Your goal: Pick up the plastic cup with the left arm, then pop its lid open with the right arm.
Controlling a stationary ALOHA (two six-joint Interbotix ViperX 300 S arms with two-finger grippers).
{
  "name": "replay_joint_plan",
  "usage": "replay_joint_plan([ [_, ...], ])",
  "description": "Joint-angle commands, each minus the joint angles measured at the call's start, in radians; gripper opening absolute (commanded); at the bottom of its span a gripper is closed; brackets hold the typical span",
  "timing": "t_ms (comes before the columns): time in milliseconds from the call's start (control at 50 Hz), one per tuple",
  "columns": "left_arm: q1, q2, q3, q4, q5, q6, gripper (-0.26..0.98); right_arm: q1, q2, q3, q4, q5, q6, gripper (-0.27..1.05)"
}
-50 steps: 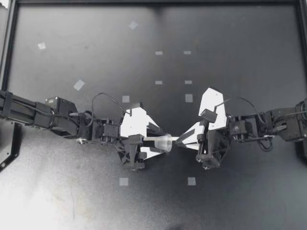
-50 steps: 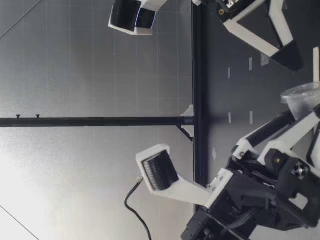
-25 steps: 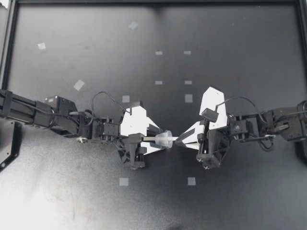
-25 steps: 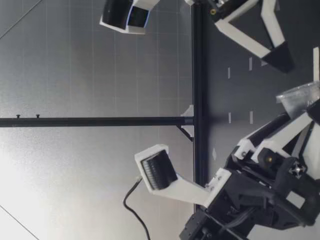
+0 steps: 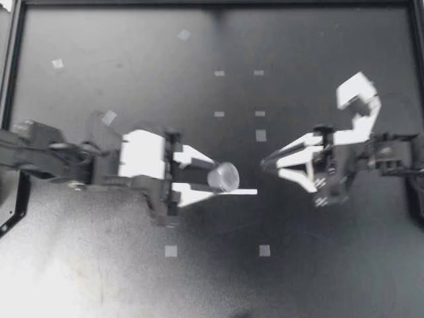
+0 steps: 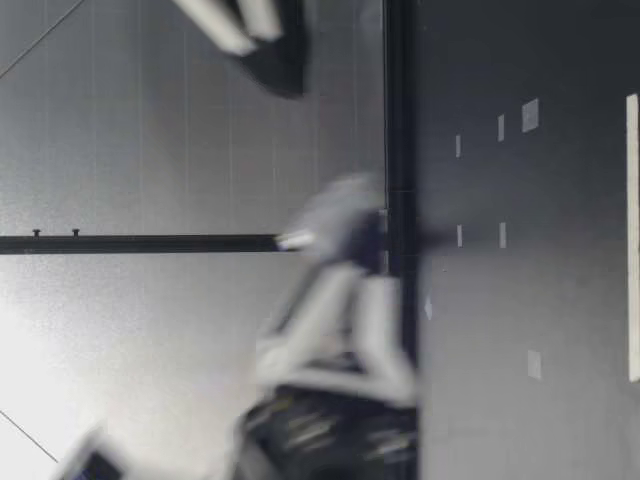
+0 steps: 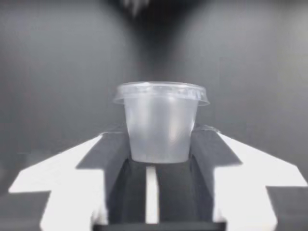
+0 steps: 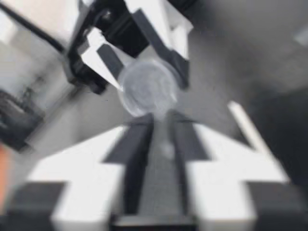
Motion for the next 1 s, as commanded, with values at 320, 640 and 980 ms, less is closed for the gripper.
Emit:
replay_joint_plan([
  [320,0.009,0.037,0.035,-0.112,-0.445,0.106,0.26,-0.017,0.364,-0.028,-0.014,-0.698,0.512,0.7],
  [640,0.008,0.091,-0.037,-0.092,-0.336,0.109,0.26,-0.067,0.327,-0.071,-0.086,-0.741,0.508,0.7],
  [980,0.009,0.095,-0.035,-0.091,-0.33,0.106,0.26,-0.123,-0.074,-0.041,-0.299,-0.681,0.396,0.7],
])
